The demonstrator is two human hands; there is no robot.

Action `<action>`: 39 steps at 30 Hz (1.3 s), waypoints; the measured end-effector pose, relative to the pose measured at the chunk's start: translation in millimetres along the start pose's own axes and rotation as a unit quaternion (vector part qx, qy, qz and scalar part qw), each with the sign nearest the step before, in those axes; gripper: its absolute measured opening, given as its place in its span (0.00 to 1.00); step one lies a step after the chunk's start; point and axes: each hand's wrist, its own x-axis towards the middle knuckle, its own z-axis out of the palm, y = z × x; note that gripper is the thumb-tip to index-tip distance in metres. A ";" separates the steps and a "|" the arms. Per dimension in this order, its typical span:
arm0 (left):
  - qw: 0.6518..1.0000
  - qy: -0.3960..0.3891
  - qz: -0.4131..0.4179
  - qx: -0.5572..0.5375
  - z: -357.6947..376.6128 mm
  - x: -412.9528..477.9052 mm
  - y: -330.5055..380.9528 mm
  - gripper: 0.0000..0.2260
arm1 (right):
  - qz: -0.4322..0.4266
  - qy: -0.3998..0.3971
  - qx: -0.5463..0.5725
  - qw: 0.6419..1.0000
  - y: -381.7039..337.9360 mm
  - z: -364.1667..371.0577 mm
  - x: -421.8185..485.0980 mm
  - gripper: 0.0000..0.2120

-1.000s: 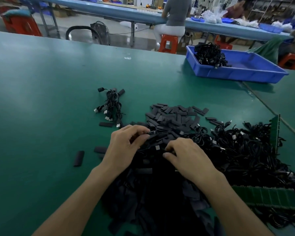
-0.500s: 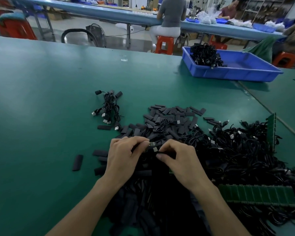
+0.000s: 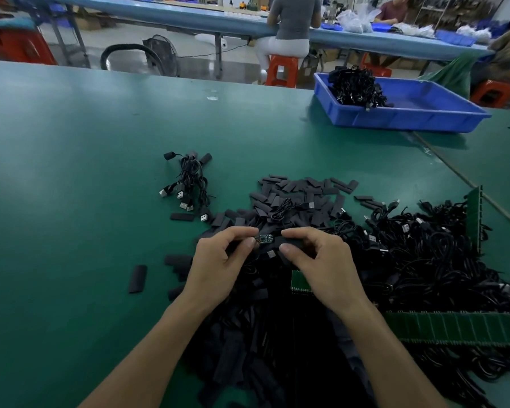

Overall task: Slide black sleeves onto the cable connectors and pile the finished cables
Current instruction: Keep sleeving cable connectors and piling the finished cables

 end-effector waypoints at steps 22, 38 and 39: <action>0.999 -0.011 -0.025 -0.040 -0.9 -1.5 5.8 0.07 | -0.003 0.058 0.093 0.994 11.7 11.4 -5.5 0.09; 0.993 -0.043 -0.037 -0.101 -3.4 -1.7 10.6 0.09 | 0.030 0.056 0.081 0.995 8.9 12.1 -5.5 0.12; 0.993 -0.046 -0.036 -0.104 -3.9 -1.6 10.7 0.09 | 0.031 0.050 0.083 0.995 9.0 11.0 -5.2 0.12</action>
